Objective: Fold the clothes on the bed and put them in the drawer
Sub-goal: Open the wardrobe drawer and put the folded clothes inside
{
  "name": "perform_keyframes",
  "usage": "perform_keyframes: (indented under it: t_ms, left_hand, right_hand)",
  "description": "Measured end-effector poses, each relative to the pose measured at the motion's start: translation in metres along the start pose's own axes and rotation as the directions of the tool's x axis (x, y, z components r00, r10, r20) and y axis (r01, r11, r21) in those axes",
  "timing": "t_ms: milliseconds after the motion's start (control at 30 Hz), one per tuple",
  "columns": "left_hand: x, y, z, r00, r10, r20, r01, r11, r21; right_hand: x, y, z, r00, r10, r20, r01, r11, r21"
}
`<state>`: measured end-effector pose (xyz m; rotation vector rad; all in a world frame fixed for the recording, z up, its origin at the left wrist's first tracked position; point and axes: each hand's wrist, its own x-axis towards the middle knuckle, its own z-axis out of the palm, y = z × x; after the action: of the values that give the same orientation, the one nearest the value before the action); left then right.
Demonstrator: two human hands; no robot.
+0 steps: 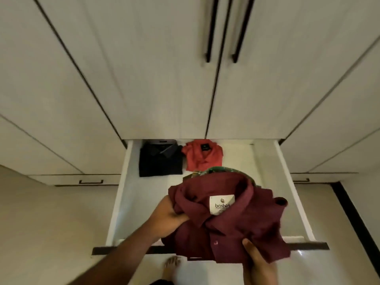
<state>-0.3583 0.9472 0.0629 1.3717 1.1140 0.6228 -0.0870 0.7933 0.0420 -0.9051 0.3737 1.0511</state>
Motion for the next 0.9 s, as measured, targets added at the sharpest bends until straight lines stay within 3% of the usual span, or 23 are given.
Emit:
perform_keyframes:
  t_ms: [67,133,267,400,700,833,900]
  left_hand:
    - [0.006,-0.01,-0.034,0.998,-0.025,-0.059,0.026,1.0,0.017]
    - [0.012,-0.02,-0.064,0.99,-0.088,-0.106,0.09,0.996,0.017]
    - [0.021,-0.067,-0.109,0.938,-0.284,-0.199,0.28,0.959,-0.047]
    - [0.035,-0.133,-0.124,0.868,-0.362,-0.34,0.344,0.932,-0.114]
    - [0.107,-0.205,-0.119,0.779,-0.439,-0.449,0.483,0.875,-0.018]
    - [0.124,-0.21,-0.104,0.611,-0.513,-0.603,0.674,0.737,0.055]
    - [0.119,-0.199,-0.091,0.567,-0.432,-0.702,0.693,0.71,0.123]
  right_hand:
    - [-0.025,0.067,0.046,0.993,-0.015,0.114,0.037,0.98,-0.194]
    - [-0.013,0.095,0.071,0.994,0.034,0.104,0.019,0.88,-0.474]
    - [0.025,0.144,0.102,0.977,0.204,0.054,-0.118,0.742,-0.66]
    - [0.081,0.199,0.112,0.944,0.328,-0.028,-0.242,0.631,-0.738]
    - [0.179,0.286,0.067,0.923,0.36,-0.137,-0.349,0.634,-0.69]
    - [0.18,0.303,0.056,0.933,0.322,-0.161,-0.305,0.469,-0.829]
    - [0.17,0.299,0.062,0.947,0.202,-0.252,-0.313,0.382,-0.87]
